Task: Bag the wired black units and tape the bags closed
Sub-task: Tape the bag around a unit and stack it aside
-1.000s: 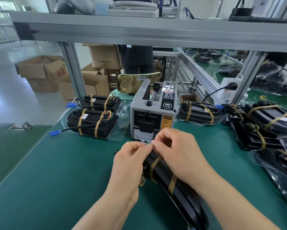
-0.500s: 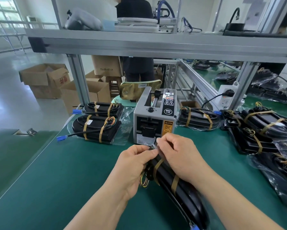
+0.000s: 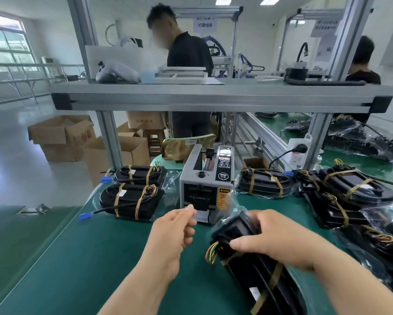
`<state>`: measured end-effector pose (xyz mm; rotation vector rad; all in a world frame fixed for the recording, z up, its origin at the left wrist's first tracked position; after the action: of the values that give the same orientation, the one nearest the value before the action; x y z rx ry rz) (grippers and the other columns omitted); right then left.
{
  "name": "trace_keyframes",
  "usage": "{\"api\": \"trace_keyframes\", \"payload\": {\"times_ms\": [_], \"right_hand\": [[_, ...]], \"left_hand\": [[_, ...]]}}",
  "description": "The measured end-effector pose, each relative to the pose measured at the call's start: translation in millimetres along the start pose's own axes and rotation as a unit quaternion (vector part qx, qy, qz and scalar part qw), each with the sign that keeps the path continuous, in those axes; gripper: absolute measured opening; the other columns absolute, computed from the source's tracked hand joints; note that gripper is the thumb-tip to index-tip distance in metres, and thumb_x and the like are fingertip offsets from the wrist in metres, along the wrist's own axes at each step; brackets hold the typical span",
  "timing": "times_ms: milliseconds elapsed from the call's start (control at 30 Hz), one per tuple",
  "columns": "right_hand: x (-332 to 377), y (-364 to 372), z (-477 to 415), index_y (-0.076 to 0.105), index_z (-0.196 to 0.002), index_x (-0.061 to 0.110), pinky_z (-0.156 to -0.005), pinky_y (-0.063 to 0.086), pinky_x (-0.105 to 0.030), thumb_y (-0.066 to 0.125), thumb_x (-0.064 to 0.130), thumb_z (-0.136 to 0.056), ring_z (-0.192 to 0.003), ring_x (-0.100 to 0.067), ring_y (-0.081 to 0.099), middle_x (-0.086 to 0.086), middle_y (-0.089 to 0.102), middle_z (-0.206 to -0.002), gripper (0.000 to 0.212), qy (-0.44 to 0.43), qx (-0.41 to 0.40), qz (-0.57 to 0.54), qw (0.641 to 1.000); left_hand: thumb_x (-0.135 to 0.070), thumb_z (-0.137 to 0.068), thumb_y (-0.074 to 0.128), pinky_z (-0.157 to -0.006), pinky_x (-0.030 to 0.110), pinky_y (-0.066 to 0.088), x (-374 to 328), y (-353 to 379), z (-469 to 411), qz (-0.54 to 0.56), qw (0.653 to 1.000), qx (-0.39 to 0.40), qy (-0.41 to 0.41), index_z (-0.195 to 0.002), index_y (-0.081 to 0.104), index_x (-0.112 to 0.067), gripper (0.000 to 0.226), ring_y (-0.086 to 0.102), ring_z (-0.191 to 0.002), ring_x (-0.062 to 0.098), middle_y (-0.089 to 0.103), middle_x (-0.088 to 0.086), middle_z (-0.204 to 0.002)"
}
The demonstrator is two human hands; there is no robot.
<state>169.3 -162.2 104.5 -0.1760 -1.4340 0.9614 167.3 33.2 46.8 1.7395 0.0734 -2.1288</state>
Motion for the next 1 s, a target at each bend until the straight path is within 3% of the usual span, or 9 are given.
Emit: {"api": "trace_keyframes", "payload": {"times_ms": [67,200,267,367,467,633,800,900,1000], "right_hand": [[0.4,-8.2,15.5,0.07,-0.099,0.033,-0.085,0.059,-0.032,0.079,0.037,-0.067,-0.09,-0.016,0.073,0.001,0.076,-0.097,0.033,-0.045,0.002,-0.105,0.994],[-18.5,-21.4,35.0,0.069,-0.107,0.044,-0.078,0.057,-0.02,0.084,0.029,-0.051,-0.099,-0.018,0.072,0.001,0.076,-0.106,0.061,-0.096,-0.065,-0.281,0.953],[-31.3,-25.4,42.1,0.069,-0.111,0.044,-0.078,0.057,-0.02,0.091,0.02,-0.05,-0.099,-0.017,0.072,0.001,0.076,-0.108,0.069,-0.127,-0.139,-0.307,0.933],[-49.1,-21.6,53.3,0.072,-0.111,0.035,-0.081,0.058,-0.024,0.091,-0.008,-0.048,-0.098,-0.023,0.073,-0.007,0.076,-0.109,0.079,-0.16,-0.222,-0.39,0.879],[-54.6,-14.0,63.5,0.073,-0.109,0.035,-0.076,0.056,-0.016,0.082,-0.007,-0.047,-0.094,-0.017,0.074,-0.002,0.076,-0.108,0.076,-0.177,-0.264,-0.408,0.856],[-53.6,-2.8,68.9,0.07,-0.112,0.015,-0.069,0.056,-0.014,0.078,-0.008,-0.043,-0.086,-0.019,0.076,-0.007,0.077,-0.102,0.073,-0.174,-0.244,-0.415,0.859],[-46.3,1.7,68.2,0.068,-0.114,0.011,-0.072,0.056,-0.015,0.083,-0.009,-0.044,-0.09,-0.022,0.075,-0.009,0.077,-0.104,0.074,-0.192,-0.221,-0.42,0.859],[-43.0,4.1,69.7,0.072,-0.112,0.028,-0.075,0.054,-0.014,0.08,-0.006,-0.047,-0.092,-0.019,0.075,-0.003,0.077,-0.105,0.074,-0.195,-0.219,-0.397,0.87],[-37.8,2.9,74.4,0.068,-0.11,0.048,-0.077,0.052,-0.009,0.086,0.01,-0.049,-0.094,-0.01,0.073,0.009,0.076,-0.105,0.074,-0.193,-0.219,-0.327,0.899]], "left_hand": [[-0.026,-0.094,0.064,-0.054,0.02,0.044,-0.8,3.4,-7.2,0.013,1.0,-0.011,-0.013,-0.084,0.075,-0.014,0.019,0.053,-0.055,0.007,0.063,-0.005,-0.065],[-0.022,-0.093,0.065,-0.048,0.018,0.043,0.2,15.2,-24.7,0.03,0.998,-0.032,-0.04,-0.088,0.074,-0.013,0.014,0.054,-0.052,0.006,0.066,-0.005,-0.064],[-0.019,-0.093,0.065,-0.044,0.017,0.04,4.5,20.0,-34.9,0.053,0.994,-0.054,-0.073,-0.086,0.072,-0.012,0.012,0.052,-0.05,0.005,0.065,-0.005,-0.06],[-0.019,-0.094,0.064,-0.04,0.015,0.036,13.5,26.6,-48.1,0.077,0.986,-0.072,-0.129,-0.076,0.067,-0.012,0.02,0.049,-0.048,0.005,0.059,-0.007,-0.05],[-0.022,-0.095,0.063,-0.036,0.013,0.031,18.6,31.2,-56.0,0.074,0.981,-0.073,-0.166,-0.072,0.064,-0.012,0.025,0.048,-0.042,0.002,0.054,-0.008,-0.042],[-0.021,-0.094,0.064,-0.049,0.015,0.027,20.4,37.3,-62.3,0.082,0.973,-0.084,-0.196,-0.073,0.061,-0.014,0.022,0.047,-0.049,0.003,0.052,-0.008,-0.039],[-0.013,-0.09,0.062,-0.049,0.017,0.027,24.6,39.2,-70.3,0.111,0.969,-0.115,-0.188,-0.076,0.057,-0.015,0.015,0.044,-0.047,0.003,0.053,-0.007,-0.04],[-0.014,-0.089,0.061,-0.046,0.018,0.027,24.5,39.6,-69.7,0.136,0.971,-0.113,-0.164,-0.072,0.053,-0.018,0.019,0.042,-0.043,0.003,0.05,-0.008,-0.048],[-0.015,-0.088,0.062,-0.041,0.016,0.028,9.3,36.4,-52.7,0.133,0.981,-0.083,-0.111,-0.068,0.051,-0.02,0.024,0.041,-0.04,0.003,0.047,-0.008,-0.053]]}}
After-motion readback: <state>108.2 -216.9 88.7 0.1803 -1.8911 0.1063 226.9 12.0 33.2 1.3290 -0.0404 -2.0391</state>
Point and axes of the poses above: each hand's wrist, its own z-axis away from the middle knuckle, its own y-axis out of the palm, x = y × z, the point moved 9 cm from there along -z, towards the middle knuckle
